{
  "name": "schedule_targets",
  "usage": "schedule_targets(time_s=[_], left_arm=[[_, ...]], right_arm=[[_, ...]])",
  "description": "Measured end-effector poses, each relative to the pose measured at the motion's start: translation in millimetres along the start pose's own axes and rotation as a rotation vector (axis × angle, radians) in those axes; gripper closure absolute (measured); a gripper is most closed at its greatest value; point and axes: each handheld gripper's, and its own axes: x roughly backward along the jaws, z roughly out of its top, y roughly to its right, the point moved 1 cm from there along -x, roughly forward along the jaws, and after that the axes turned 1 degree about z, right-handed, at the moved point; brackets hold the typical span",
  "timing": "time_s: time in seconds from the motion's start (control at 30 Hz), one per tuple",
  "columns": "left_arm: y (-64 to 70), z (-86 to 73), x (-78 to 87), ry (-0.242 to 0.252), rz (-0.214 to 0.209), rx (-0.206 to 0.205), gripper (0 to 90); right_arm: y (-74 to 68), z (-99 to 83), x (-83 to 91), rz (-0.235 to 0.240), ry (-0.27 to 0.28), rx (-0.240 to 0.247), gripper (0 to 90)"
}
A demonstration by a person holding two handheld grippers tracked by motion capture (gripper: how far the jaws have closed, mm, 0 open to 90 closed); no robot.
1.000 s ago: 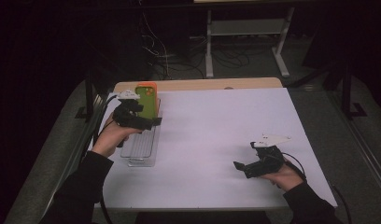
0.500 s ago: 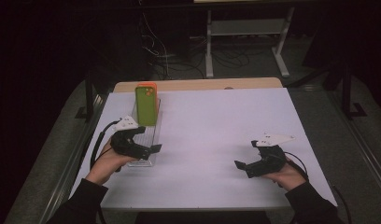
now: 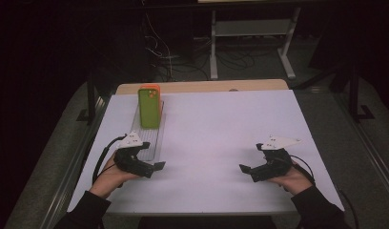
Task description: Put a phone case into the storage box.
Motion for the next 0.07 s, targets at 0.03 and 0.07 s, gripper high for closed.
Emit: schedule_targets(time_s=[0.03,0.07], left_arm=[[-0.1,0.2,-0.1,-0.002,0.0,-0.008,1.6],[0.7,0.1,-0.5,-0.002,-0.004,-0.002,1.6]], right_arm=[[-0.2,0.0,0.0,0.0,-0.001,-0.001,0.0],[-0.2,-0.1,0.0,-0.001,-0.001,0.0,0.0]])
